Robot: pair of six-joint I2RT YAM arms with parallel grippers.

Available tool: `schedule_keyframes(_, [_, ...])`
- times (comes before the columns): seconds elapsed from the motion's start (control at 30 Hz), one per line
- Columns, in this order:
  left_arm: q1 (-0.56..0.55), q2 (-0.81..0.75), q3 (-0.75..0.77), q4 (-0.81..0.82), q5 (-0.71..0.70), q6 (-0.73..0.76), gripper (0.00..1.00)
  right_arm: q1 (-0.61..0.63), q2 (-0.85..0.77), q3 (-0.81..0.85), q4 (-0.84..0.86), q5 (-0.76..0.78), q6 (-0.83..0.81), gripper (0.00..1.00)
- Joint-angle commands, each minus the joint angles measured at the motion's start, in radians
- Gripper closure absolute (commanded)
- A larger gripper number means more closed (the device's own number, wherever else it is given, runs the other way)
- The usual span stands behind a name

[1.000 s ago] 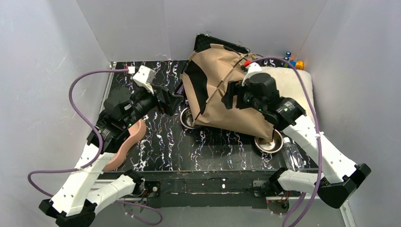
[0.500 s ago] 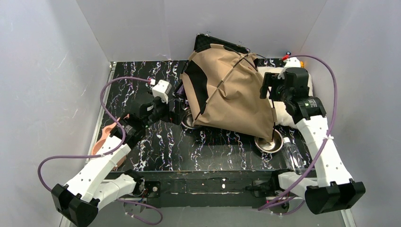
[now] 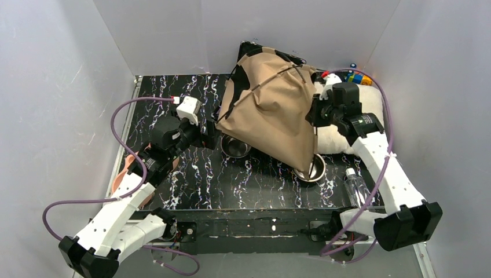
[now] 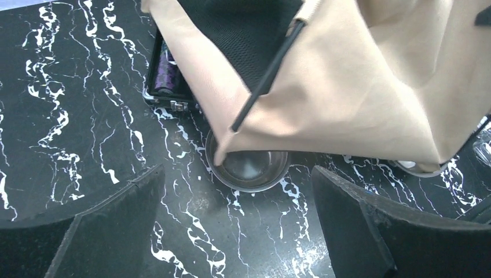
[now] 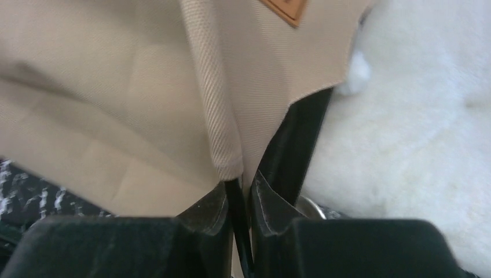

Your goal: Set up the pet tent

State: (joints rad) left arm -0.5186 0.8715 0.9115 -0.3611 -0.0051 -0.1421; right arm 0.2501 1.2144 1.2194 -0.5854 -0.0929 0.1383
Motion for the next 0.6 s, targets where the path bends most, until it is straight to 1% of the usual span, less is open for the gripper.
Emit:
schedule_keyframes(0.0, [0.008, -0.016, 0.101, -0.074, -0.044, -0.005, 0.02, 0.15, -0.082, 0.116, 0.019, 0.105, 0.15, 0.81])
schedule_keyframes(0.1, [0.008, -0.015, 0.219, -0.164, -0.051, -0.039, 0.02, 0.297, -0.049, 0.17, 0.004, 0.246, 0.203, 0.81])
schedule_keyframes(0.13, [0.007, -0.021, 0.245, -0.179, -0.043, -0.047, 0.02, 0.344, -0.03, 0.182, 0.004, 0.3, 0.223, 0.83])
schedule_keyframes(0.27, [0.008, -0.035, 0.34, -0.25, 0.004, -0.071, 0.02, 0.48, 0.048, 0.207, 0.021, 0.447, 0.327, 0.85])
schedule_keyframes(0.3, [0.007, -0.033, 0.365, -0.27, 0.047, -0.076, 0.02, 0.518, 0.065, 0.215, 0.035, 0.474, 0.351, 0.84])
schedule_keyframes(0.37, [0.008, -0.025, 0.407, -0.307, 0.078, -0.097, 0.02, 0.599, 0.101, 0.236, 0.056, 0.553, 0.406, 0.8])
schedule_keyframes(0.4, [0.008, -0.019, 0.425, -0.327, 0.08, -0.105, 0.02, 0.64, 0.129, 0.247, 0.076, 0.583, 0.421, 0.74])
schedule_keyframes(0.43, [0.008, -0.011, 0.444, -0.344, 0.077, -0.109, 0.02, 0.675, 0.152, 0.259, 0.099, 0.597, 0.424, 0.66])
schedule_keyframes(0.5, [0.008, 0.005, 0.467, -0.368, 0.052, -0.123, 0.02, 0.734, 0.218, 0.316, 0.113, 0.579, 0.421, 0.5])
schedule_keyframes(0.57, [0.008, 0.021, 0.472, -0.374, 0.036, -0.13, 0.02, 0.775, 0.29, 0.416, 0.051, 0.566, 0.397, 0.37])
